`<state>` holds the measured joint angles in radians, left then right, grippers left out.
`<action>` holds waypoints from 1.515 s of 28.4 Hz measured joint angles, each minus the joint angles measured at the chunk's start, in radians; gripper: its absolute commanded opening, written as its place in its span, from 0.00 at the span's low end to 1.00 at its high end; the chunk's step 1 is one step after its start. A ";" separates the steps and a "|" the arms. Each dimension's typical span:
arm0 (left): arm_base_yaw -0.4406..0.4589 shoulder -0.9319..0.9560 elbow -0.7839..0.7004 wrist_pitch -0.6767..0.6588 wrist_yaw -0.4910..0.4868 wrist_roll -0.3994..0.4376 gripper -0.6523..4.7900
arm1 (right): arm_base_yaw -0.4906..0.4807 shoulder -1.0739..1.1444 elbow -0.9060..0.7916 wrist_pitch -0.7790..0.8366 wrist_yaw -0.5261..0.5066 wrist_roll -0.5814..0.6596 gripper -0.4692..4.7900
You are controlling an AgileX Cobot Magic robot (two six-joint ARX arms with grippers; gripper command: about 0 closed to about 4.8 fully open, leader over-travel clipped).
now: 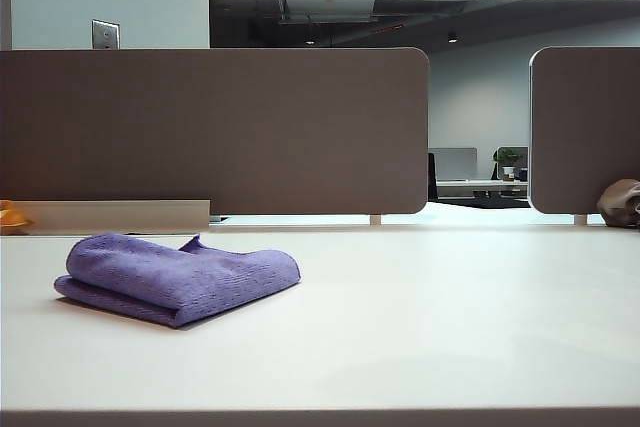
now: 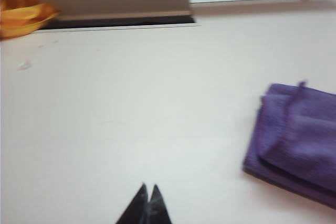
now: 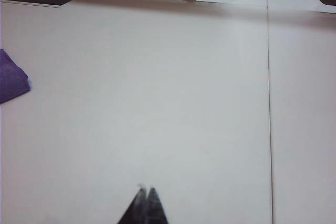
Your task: Fold the bottom of the cloth upward, then fold it vertically to form a square shape.
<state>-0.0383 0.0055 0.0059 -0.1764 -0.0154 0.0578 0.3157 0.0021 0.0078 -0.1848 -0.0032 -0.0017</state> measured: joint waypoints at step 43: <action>0.048 -0.001 0.000 0.000 -0.004 -0.096 0.11 | 0.000 0.000 0.000 0.000 0.000 0.000 0.09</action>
<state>0.0093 0.0048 0.0059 -0.1768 -0.0193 -0.0383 0.3157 0.0021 0.0078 -0.1848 -0.0036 -0.0017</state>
